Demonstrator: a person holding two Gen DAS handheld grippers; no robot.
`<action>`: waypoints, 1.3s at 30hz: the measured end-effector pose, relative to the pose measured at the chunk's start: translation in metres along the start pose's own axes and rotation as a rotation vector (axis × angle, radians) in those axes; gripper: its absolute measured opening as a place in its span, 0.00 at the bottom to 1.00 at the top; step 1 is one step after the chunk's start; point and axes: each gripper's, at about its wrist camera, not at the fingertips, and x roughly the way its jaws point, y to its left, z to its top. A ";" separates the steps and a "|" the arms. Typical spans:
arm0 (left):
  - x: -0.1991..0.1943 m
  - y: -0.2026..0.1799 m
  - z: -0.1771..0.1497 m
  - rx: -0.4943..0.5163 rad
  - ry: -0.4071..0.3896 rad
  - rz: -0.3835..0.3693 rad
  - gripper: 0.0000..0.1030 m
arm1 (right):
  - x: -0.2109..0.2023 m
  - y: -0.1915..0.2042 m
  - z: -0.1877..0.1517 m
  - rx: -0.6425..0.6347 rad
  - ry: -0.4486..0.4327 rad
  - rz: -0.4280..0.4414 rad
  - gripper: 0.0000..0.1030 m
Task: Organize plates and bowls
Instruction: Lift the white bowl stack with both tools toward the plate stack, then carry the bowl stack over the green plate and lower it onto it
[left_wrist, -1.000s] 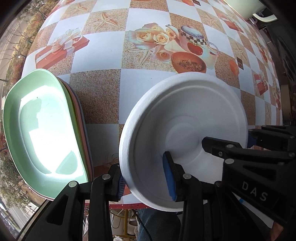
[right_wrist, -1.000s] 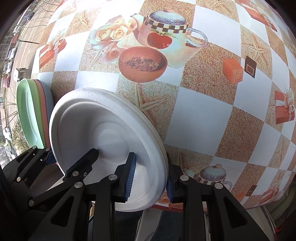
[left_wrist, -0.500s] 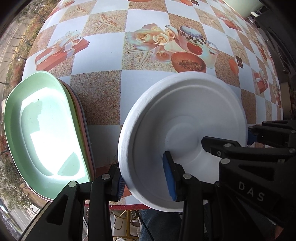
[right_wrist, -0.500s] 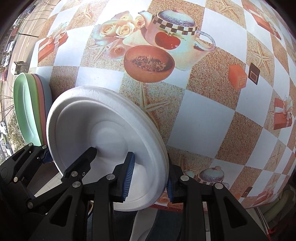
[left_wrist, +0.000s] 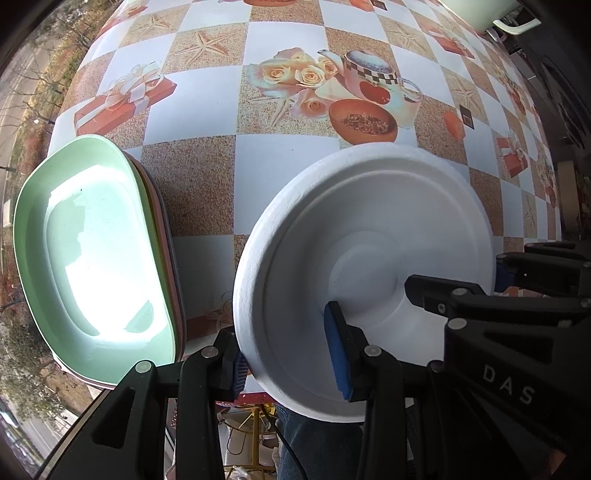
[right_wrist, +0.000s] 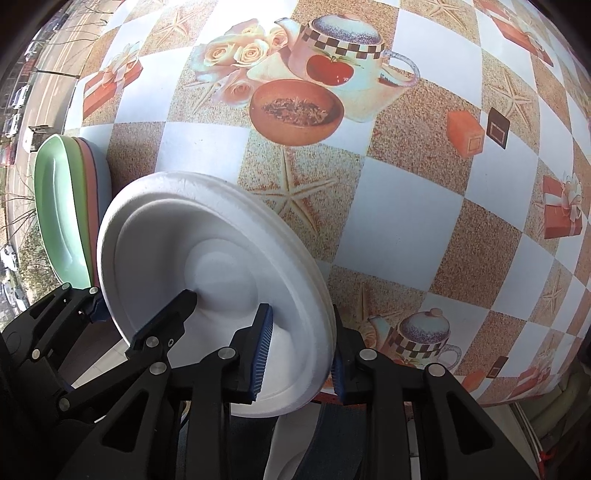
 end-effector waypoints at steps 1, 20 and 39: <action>-0.003 -0.001 0.001 0.000 -0.007 0.002 0.39 | -0.003 -0.001 0.001 -0.001 -0.006 0.001 0.29; -0.070 0.000 0.009 -0.065 -0.219 0.086 0.39 | -0.060 0.010 0.010 -0.045 -0.160 0.011 0.29; -0.096 0.058 -0.022 -0.237 -0.282 0.147 0.39 | -0.066 0.069 0.010 -0.182 -0.171 0.032 0.29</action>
